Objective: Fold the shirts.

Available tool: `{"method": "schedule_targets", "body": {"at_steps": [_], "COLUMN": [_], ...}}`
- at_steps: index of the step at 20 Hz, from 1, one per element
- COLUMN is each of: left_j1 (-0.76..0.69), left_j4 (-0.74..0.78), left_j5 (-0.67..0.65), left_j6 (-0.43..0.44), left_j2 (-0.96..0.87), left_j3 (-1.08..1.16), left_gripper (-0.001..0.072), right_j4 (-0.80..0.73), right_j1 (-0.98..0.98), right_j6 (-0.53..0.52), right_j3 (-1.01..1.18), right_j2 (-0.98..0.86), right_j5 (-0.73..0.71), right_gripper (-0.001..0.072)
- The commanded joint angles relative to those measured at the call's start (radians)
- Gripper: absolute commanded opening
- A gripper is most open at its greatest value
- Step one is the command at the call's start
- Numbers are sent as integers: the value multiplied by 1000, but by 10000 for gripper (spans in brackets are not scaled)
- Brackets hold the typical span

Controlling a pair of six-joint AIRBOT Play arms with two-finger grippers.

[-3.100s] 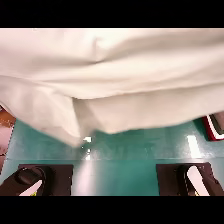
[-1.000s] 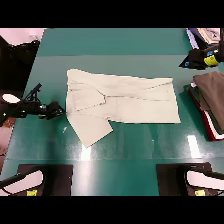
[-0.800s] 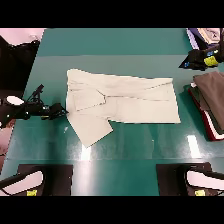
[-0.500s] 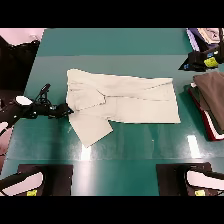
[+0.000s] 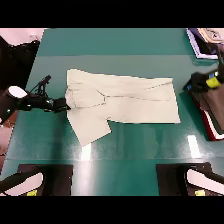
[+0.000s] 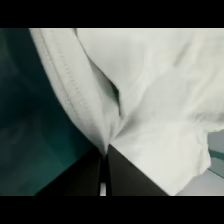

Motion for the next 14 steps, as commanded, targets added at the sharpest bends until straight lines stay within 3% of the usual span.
{"method": "schedule_targets", "body": {"at_steps": [1,2,3,4,8,14], "left_j1": [-1,-1,-1,-1,-1,-1], "left_j4": [43,47,47,46,45,45], "left_j5": [-60,-65,-70,-71,-84,-110], "left_j6": [0,0,-1,-1,-2,-2], "left_j2": [37,37,37,37,37,37], "left_j3": [41,41,41,41,41,41], "left_gripper": [23,23,23,23,23,23], "right_j4": [1,5,13,19,64,114], "right_j1": [-140,-181,-219,-255,-295,-215], "right_j6": [-47,-78,-100,-105,-185,-188], "right_j3": [-311,-385,-446,-497,-581,-581], "right_j2": [95,106,107,100,19,-53], "right_j5": [-103,-129,-151,-174,-216,-312], "right_gripper": [229,349,516,543,518,480]}}
